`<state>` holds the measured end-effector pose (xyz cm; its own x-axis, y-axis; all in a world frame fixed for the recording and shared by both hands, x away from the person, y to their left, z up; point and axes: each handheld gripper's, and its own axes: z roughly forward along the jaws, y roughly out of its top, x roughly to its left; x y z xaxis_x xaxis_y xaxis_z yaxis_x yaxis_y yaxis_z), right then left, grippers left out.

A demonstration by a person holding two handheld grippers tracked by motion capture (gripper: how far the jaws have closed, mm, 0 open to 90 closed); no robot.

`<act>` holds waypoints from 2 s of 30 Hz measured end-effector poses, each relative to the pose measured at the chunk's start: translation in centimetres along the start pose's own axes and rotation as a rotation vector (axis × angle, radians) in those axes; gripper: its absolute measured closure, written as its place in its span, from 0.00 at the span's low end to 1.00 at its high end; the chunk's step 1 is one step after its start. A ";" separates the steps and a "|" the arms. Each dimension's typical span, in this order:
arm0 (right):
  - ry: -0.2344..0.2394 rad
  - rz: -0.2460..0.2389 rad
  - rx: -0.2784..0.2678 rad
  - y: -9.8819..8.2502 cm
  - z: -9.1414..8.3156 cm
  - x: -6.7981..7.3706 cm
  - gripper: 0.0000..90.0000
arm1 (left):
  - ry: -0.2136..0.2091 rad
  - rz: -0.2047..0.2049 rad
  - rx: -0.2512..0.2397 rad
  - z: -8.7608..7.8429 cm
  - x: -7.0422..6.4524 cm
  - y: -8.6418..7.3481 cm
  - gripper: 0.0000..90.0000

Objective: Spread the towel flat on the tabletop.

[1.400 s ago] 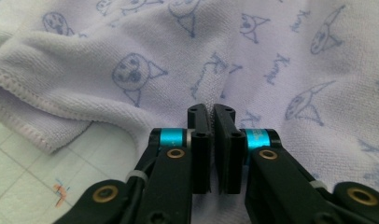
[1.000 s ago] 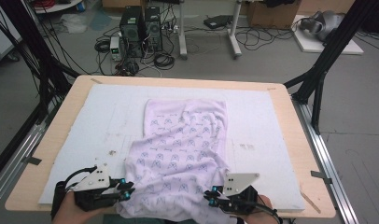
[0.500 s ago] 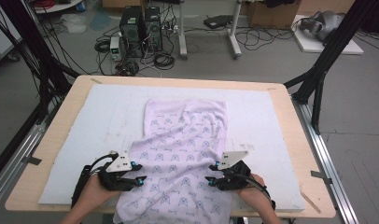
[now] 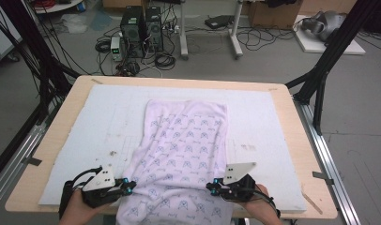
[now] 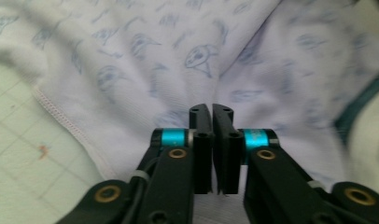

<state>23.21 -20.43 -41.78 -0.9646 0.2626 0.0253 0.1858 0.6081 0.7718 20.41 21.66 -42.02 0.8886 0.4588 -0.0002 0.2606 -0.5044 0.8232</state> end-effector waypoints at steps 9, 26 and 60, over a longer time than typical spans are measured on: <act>-0.044 0.069 0.051 -0.8 0.3 -2.8 0.66 | 0.054 -0.001 0.102 3.0 2.1 -0.4 0.66; 0.008 0.028 0.008 -0.7 -1.4 -1.0 0.82 | 0.042 -0.050 0.022 -0.5 1.8 -0.6 0.65; -0.259 0.121 0.020 1.3 -1.0 -10.8 0.70 | 0.189 -0.210 0.003 4.9 13.2 4.6 0.83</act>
<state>33.69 -23.22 -40.41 -0.8556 0.5153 -0.0491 0.3026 0.5749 0.7602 35.18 21.81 -41.03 0.7290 0.6815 -0.0645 0.4331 -0.3862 0.8144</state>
